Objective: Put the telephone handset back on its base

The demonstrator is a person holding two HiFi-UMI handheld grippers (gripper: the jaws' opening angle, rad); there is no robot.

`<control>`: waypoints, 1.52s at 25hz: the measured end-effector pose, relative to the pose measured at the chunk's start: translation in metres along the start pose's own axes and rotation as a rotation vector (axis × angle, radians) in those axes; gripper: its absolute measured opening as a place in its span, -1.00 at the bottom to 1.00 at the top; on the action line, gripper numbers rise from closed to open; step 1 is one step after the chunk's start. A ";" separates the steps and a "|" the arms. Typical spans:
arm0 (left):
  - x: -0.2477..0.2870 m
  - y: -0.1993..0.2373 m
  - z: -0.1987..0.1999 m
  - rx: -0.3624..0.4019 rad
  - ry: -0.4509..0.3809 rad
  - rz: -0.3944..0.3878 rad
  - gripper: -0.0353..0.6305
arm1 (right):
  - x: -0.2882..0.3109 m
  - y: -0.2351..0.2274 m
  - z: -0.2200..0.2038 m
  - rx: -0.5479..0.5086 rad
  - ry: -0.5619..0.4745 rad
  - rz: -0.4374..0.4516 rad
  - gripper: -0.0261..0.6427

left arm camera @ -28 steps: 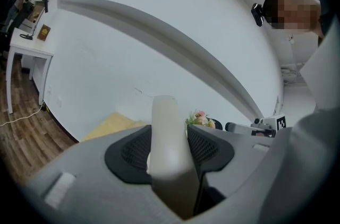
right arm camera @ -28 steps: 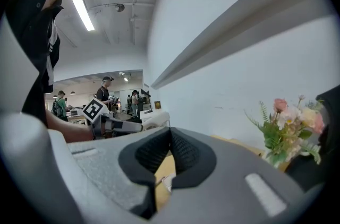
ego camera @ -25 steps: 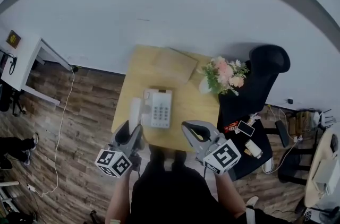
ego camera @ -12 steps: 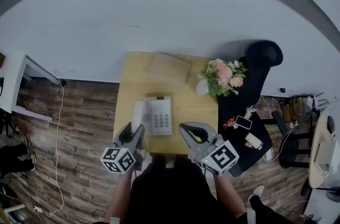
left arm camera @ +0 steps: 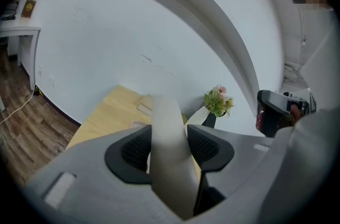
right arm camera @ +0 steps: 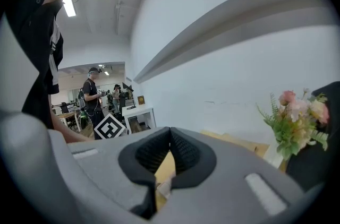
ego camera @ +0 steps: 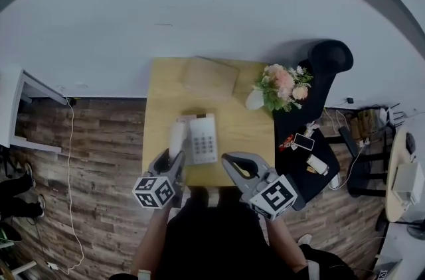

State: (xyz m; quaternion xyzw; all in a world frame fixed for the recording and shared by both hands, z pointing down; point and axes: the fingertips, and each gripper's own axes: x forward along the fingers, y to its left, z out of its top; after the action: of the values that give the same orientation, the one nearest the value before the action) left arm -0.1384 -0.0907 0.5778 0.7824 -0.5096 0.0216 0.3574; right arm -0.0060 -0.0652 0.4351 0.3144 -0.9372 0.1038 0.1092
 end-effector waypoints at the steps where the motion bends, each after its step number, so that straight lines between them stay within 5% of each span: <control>1: 0.001 0.003 -0.003 -0.004 0.006 0.008 -0.23 | 0.000 0.001 -0.001 -0.002 0.006 0.001 -0.92; 10: 0.015 0.024 -0.024 -0.085 0.034 0.056 -0.23 | 0.002 0.000 -0.016 0.042 0.046 0.004 -0.92; 38: 0.080 0.057 -0.060 -0.090 0.157 0.215 -0.23 | -0.008 -0.022 -0.037 0.112 0.127 -0.048 -0.92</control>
State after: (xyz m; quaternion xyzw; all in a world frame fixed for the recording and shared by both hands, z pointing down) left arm -0.1266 -0.1312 0.6855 0.7024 -0.5613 0.0983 0.4265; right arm 0.0187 -0.0678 0.4714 0.3353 -0.9133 0.1733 0.1532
